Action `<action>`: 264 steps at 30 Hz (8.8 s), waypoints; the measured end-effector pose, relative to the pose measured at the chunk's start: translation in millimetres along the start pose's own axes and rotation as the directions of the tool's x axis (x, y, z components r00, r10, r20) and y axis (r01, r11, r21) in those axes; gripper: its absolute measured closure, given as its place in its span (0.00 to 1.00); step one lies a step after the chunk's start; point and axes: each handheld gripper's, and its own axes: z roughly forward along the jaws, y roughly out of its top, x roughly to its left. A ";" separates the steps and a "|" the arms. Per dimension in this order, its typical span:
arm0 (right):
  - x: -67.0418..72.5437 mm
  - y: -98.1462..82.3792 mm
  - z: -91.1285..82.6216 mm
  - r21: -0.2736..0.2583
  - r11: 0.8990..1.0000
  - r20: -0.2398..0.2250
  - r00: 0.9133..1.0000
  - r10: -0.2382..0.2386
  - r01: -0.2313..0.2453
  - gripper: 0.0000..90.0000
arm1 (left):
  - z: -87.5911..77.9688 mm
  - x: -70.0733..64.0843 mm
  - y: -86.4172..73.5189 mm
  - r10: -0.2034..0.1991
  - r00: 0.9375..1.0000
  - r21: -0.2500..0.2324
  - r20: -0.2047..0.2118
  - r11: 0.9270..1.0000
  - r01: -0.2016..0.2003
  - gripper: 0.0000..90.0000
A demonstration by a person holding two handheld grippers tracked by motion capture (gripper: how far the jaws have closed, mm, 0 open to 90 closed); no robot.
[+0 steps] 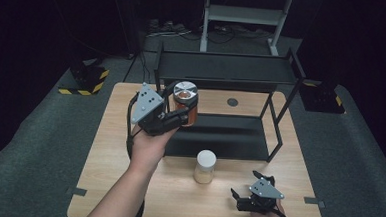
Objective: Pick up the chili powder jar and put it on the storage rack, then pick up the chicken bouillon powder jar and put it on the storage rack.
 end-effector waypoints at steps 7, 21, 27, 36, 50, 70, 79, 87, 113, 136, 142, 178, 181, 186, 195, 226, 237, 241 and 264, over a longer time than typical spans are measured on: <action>0.2 -0.3 -0.2 -0.002 1.000 0.002 1.000 0.002 -0.002 0.00 | 9.0 2.9 11.7 -0.014 1.000 -0.013 -0.003 1.000 0.014 0.39; -1.9 -2.5 -1.2 -0.013 1.000 0.000 1.000 0.021 -0.021 0.00 | 28.3 3.3 28.4 -0.003 1.000 -0.016 -0.029 1.000 0.002 0.39; -3.7 -3.2 -1.5 -0.016 0.999 -0.003 1.000 0.030 -0.030 0.00 | 36.9 4.2 33.6 -0.016 0.999 -0.029 -0.044 0.999 0.015 0.39; -3.9 -4.0 -2.0 -0.019 0.999 -0.003 1.000 0.030 -0.030 0.00 | 53.3 3.4 41.8 0.005 0.997 -0.031 -0.074 0.999 -0.007 0.39; -4.4 -5.7 -2.9 -0.027 0.999 -0.003 0.999 0.041 -0.041 0.00 | 77.3 3.7 45.7 -0.018 0.995 -0.036 -0.102 0.999 0.015 0.39; -6.0 -7.9 -4.2 -0.037 0.998 -0.008 0.999 0.049 -0.049 0.00 | 109.5 11.2 49.3 -0.014 0.980 0.002 -0.199 1.000 0.015 0.39; -6.0 -8.0 -4.4 -0.038 0.998 -0.010 0.999 0.048 -0.049 0.00 | 116.4 8.8 47.0 -0.002 0.980 0.001 -0.198 1.000 0.002 0.39; -5.7 -8.3 -4.5 -0.040 0.998 -0.007 0.999 0.050 -0.051 0.00 | 119.8 10.5 42.8 -0.016 0.980 0.006 -0.199 1.000 0.017 0.39; -4.0 -6.9 -3.9 -0.033 0.999 -0.004 0.999 0.038 -0.038 0.00 | 117.9 11.8 41.7 0.002 0.983 0.020 -0.183 1.000 0.001 0.38; -4.3 -7.5 -4.1 -0.036 0.998 -0.003 0.999 0.043 -0.044 0.00 | 113.2 -7.5 50.1 -0.002 0.977 0.056 -0.212 0.998 0.014 0.00; -3.9 -6.9 -3.9 -0.033 0.999 -0.002 0.999 0.040 -0.040 0.00 | 102.5 -11.6 49.0 -0.009 0.977 0.051 -0.211 0.998 0.020 0.00; -2.6 -5.9 -3.4 -0.029 0.999 -0.004 1.000 0.019 -0.019 0.00 | 9.3 -38.3 21.5 0.036 0.983 0.087 -0.181 0.996 -0.020 0.00; -2.5 -5.9 -3.4 -0.029 0.999 -0.003 1.000 0.020 -0.020 0.00 | 3.2 -37.9 14.1 0.031 0.985 0.101 -0.172 0.995 -0.013 0.00; -2.9 -6.2 -3.5 -0.030 0.999 -0.003 1.000 0.024 -0.024 0.00 | -2.8 -37.1 -0.8 0.034 0.986 0.132 -0.163 0.991 -0.012 0.00; -2.1 -6.0 -3.5 -0.029 0.999 -0.001 1.000 0.019 -0.019 0.00 | -11.5 -33.2 -24.5 0.029 0.987 0.178 -0.160 0.984 0.000 0.00; 1.3 -4.4 -3.1 -0.021 1.000 0.008 1.000 0.004 -0.004 0.00 | -55.0 -25.2 -155.3 -0.006 0.992 0.439 -0.126 0.897 0.062 0.00; 4.6 -3.9 -2.6 -0.019 1.000 0.024 1.000 -0.003 0.004 0.00 | -57.5 -25.0 -184.1 0.004 0.994 0.534 -0.108 0.843 0.055 0.00; 5.4 -3.7 -2.7 -0.017 1.000 0.026 1.000 -0.006 0.007 0.00 | -54.6 -33.1 -181.7 0.083 0.994 0.568 -0.073 0.823 -0.027 0.00; 7.2 2.4 -9.0 -0.044 0.999 0.026 1.000 -0.018 0.019 0.00 | -47.8 -47.5 -176.2 0.154 0.988 0.625 -0.024 0.773 -0.105 0.01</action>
